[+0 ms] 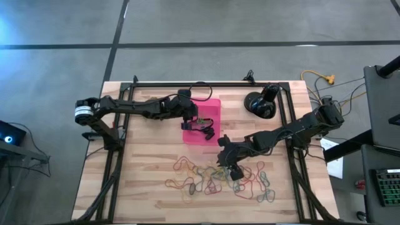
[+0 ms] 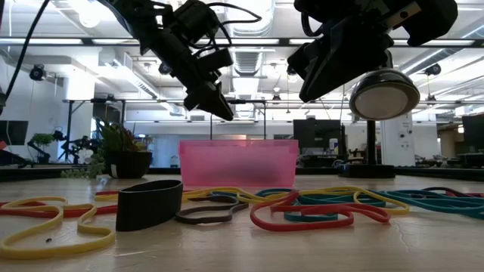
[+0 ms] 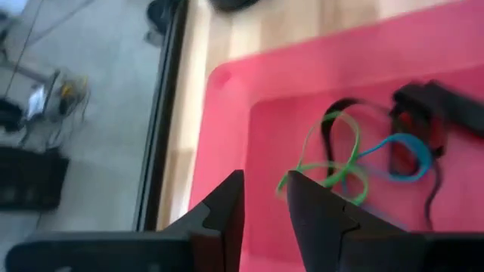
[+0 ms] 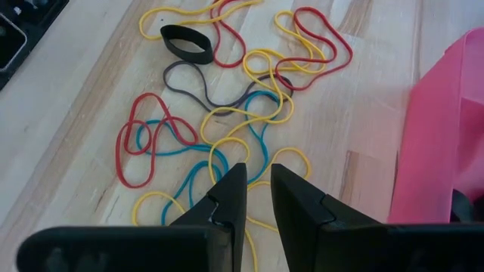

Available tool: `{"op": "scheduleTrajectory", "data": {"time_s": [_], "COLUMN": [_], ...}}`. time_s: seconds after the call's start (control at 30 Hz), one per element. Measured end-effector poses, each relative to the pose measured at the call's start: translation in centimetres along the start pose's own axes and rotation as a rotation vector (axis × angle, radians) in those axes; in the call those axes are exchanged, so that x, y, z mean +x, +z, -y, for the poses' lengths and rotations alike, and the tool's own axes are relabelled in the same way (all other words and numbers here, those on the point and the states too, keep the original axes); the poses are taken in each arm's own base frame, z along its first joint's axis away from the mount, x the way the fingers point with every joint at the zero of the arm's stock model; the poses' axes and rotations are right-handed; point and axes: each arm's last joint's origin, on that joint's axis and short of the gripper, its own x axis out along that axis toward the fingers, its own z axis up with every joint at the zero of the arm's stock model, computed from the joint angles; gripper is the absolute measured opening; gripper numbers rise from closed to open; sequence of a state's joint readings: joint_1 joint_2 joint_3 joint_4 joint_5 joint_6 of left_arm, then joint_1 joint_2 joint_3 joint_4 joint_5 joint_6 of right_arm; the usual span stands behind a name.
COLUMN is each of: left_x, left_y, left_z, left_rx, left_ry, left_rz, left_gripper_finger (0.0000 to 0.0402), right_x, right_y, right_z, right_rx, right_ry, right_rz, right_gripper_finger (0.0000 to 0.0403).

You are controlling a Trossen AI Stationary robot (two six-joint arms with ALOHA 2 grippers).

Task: Pick and place rubber bands into bin
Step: Put the yellow rubber bands into the pink bin

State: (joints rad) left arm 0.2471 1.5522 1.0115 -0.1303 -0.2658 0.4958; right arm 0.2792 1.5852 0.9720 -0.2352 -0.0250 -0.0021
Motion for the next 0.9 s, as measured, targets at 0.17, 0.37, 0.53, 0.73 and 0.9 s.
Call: {"op": "scheduleTrajectory", "data": {"time_s": [0.17, 0.37, 0.53, 0.73, 0.9], "left_x": [-1.8, -5.0, -7.4, -9.0, -10.1], "left_y": [-0.2, -0.4, -0.6, -2.3, -3.8], "left_z": [0.5, 1.9, 3.8, 6.4, 8.1], "left_rx": [-0.030, -0.091, -0.082, -0.073, -0.059], "left_ry": [-0.069, -0.286, -0.370, -0.415, -0.433], "left_rz": [-0.065, -0.058, 0.016, 0.095, 0.205], "left_gripper_finger": [0.0086, 0.0086, 0.0086, 0.0087, 0.0087], "right_x": [0.1, 0.5, 0.6, 1.5, 2.0], "right_y": [-1.1, -2.6, -2.6, -3.4, -3.7], "right_z": [0.0, 0.0, 0.0, 0.5, 0.2], "right_rx": [0.094, 0.200, 0.211, 0.203, 0.211], "right_ry": [-0.004, -0.012, -0.025, -0.149, -0.105], "right_rz": [-0.085, -0.138, -0.133, -0.162, -0.186], "right_gripper_finger": [0.0057, 0.0057, 0.0057, 0.0057, 0.0057]}}
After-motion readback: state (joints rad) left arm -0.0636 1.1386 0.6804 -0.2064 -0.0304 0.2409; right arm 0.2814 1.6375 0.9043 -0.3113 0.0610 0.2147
